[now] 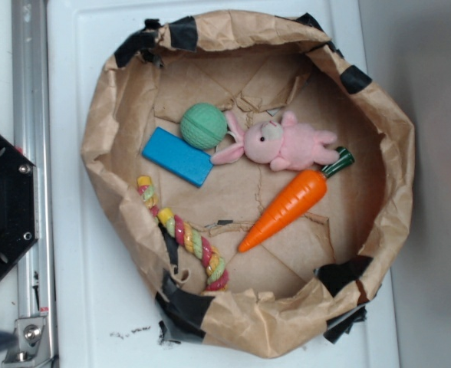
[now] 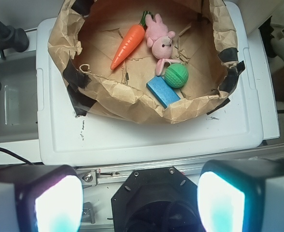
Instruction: Grab the carrot.
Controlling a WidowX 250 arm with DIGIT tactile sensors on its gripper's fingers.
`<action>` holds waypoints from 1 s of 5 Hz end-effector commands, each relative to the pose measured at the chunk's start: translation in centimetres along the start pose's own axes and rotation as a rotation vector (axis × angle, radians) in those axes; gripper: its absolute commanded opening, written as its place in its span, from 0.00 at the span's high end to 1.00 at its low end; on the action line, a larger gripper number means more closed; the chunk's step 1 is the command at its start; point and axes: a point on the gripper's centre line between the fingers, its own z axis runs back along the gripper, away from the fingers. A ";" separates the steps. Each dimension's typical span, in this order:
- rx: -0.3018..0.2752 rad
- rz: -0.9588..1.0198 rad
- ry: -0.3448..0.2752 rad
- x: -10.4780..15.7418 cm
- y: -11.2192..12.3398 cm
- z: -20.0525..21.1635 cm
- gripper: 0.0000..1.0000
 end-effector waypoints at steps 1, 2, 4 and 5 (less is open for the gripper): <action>0.000 0.000 0.000 0.0 0.0 0.0 0.00; 0.116 0.186 -0.047 3.9 3.0 -4.9 0.00; 0.092 0.526 -0.144 9.3 1.3 -9.9 0.00; 0.081 0.572 -0.156 11.9 0.8 -12.5 0.00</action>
